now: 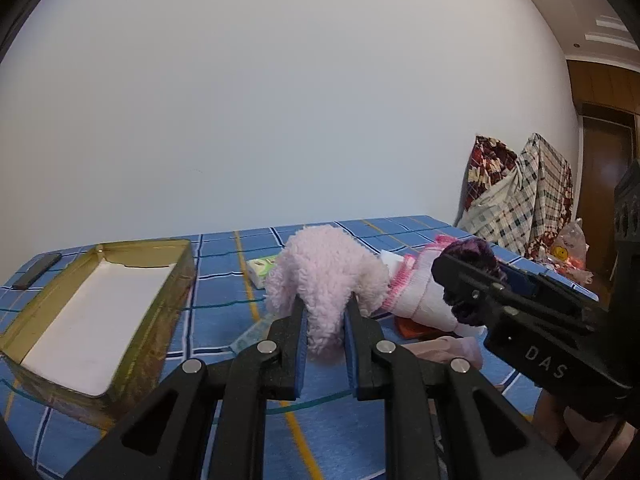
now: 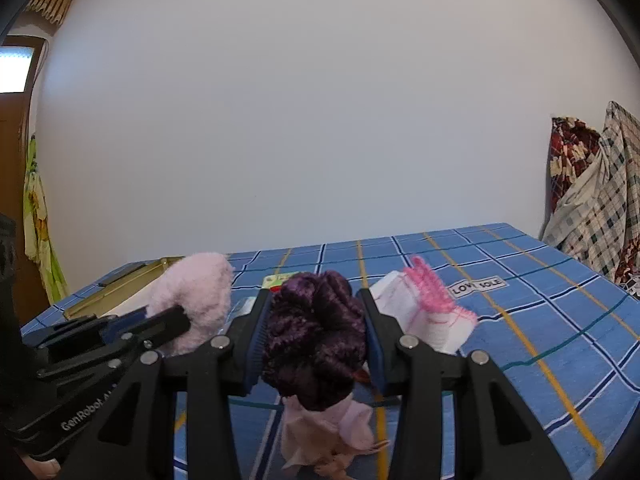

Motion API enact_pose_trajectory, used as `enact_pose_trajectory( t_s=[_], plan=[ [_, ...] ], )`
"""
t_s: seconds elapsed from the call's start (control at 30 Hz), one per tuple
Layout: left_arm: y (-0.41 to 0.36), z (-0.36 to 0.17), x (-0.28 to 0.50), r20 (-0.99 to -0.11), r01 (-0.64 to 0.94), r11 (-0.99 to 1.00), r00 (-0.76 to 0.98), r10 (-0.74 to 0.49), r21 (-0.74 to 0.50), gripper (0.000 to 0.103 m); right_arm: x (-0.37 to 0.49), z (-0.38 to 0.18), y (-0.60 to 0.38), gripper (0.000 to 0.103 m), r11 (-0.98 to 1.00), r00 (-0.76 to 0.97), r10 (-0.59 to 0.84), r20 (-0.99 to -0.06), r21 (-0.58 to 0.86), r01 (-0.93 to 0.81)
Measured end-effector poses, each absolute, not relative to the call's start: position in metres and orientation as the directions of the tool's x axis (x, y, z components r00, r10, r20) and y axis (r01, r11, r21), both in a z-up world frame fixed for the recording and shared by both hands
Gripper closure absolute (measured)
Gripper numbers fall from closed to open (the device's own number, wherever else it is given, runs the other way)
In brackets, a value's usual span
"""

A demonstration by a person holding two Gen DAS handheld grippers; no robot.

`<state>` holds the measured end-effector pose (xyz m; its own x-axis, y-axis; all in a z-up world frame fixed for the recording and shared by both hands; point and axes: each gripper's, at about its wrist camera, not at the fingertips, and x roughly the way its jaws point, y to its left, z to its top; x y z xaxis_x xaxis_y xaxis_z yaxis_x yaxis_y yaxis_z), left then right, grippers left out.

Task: Organize soft objects
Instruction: 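Lift both scrunchies and carry them toward the gold tin tray with both tools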

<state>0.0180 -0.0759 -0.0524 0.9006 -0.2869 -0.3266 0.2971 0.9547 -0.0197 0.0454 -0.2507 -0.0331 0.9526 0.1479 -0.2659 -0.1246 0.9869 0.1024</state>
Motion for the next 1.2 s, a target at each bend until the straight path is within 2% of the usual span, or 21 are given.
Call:
enact_pose_trajectory(
  t_s=[0.4, 1.2],
  plan=[
    [-0.045, -0.05, 0.012, -0.302, 0.242, 0.969, 0.921, -0.247, -0.054, 0.086, 0.047, -0.042, -0.222, 0.061, 0.985, 0.948, 0.171, -0.269, 0.046, -0.164],
    [-0.006, -0.047, -0.003, -0.26, 0.164, 0.983, 0.949, -0.18, -0.082, 0.085, 0.05, -0.051, -0.19, 0.061, 0.979, 0.937, 0.201, -0.287, 0.022, -0.203]
  ],
)
